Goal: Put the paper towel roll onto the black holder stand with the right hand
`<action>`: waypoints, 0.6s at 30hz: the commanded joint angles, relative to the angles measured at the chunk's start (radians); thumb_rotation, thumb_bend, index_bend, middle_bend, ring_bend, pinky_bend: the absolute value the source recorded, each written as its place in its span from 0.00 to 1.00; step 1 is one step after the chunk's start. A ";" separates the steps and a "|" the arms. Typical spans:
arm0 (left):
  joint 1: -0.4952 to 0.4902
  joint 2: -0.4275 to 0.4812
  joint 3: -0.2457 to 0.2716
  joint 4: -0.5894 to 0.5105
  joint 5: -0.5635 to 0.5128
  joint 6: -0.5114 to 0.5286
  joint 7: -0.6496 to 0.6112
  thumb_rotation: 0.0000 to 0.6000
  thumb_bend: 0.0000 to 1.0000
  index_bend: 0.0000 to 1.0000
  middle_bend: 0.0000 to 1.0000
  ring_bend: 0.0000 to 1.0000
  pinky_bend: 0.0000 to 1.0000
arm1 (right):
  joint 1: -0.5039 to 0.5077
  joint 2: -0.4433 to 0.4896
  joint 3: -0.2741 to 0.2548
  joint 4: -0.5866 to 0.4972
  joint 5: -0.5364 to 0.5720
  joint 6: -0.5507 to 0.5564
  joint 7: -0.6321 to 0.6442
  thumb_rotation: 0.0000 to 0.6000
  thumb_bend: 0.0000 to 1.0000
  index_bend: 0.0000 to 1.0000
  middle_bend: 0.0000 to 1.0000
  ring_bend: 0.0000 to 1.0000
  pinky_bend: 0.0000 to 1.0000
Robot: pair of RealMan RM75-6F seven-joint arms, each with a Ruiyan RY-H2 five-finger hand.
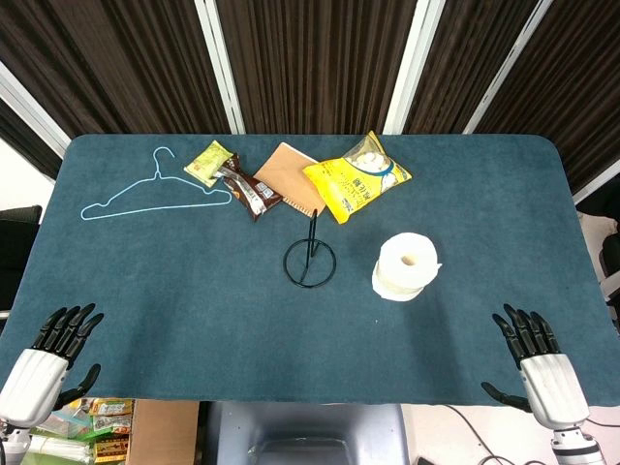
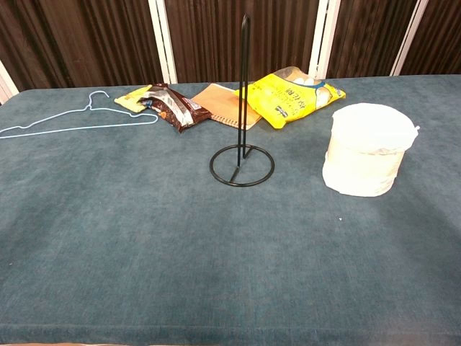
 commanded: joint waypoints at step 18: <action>-0.023 -0.011 -0.008 -0.007 -0.015 -0.041 0.011 1.00 0.43 0.00 0.01 0.00 0.08 | 0.332 0.027 0.236 0.032 0.369 -0.522 0.237 1.00 0.17 0.00 0.00 0.00 0.00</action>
